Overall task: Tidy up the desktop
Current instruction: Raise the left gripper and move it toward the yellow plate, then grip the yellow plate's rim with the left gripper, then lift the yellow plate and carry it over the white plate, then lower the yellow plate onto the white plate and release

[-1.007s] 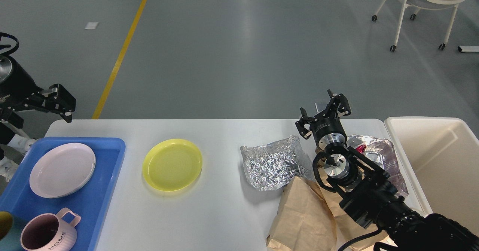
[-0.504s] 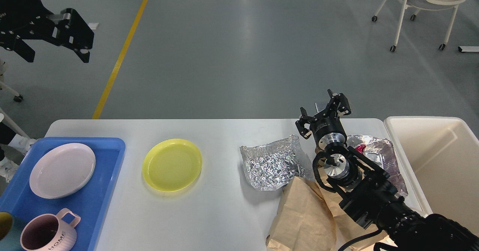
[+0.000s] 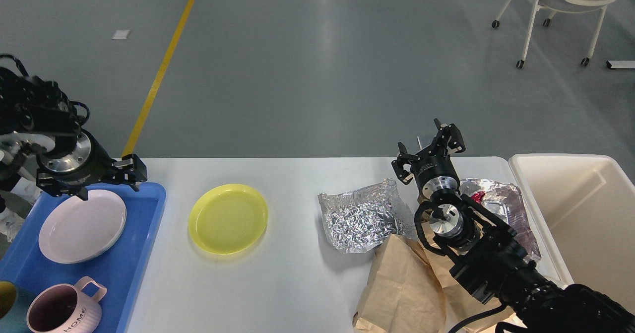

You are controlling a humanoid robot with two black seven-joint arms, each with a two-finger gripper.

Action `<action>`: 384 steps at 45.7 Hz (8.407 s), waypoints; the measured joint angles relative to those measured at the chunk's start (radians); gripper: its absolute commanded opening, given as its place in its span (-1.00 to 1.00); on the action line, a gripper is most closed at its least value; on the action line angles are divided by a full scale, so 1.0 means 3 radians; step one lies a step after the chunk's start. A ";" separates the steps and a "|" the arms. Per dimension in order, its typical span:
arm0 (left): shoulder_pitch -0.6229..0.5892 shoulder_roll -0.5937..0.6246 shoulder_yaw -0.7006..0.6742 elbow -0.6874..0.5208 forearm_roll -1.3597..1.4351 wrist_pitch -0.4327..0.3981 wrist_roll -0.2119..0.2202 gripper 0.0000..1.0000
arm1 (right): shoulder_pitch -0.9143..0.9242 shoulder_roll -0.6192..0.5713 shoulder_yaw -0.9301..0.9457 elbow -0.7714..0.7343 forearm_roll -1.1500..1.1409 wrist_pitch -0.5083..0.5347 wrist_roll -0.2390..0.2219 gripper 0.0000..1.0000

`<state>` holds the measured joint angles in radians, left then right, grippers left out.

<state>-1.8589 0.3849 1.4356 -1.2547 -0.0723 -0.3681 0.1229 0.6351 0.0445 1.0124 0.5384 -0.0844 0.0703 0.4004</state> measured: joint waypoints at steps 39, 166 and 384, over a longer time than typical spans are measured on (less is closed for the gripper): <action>0.1163 -0.0238 -0.0747 0.0024 -0.0138 0.1439 0.0013 0.74 | 0.0000 0.0000 0.0000 0.0000 0.0000 0.0001 0.0000 1.00; 0.2025 -0.0669 -0.1116 0.0839 -0.0424 0.1627 0.0024 -1.00 | 0.0000 0.0000 0.0000 0.0000 0.0000 0.0001 0.0000 1.00; 0.2213 0.1505 -0.1948 0.1558 -0.0056 0.1294 -0.0032 0.90 | 0.0000 0.0000 0.0000 0.0000 0.0000 0.0000 0.0000 1.00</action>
<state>-1.1951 0.8364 0.8511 -0.7872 -0.0891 0.0201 0.1133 0.6351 0.0445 1.0124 0.5384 -0.0844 0.0702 0.4004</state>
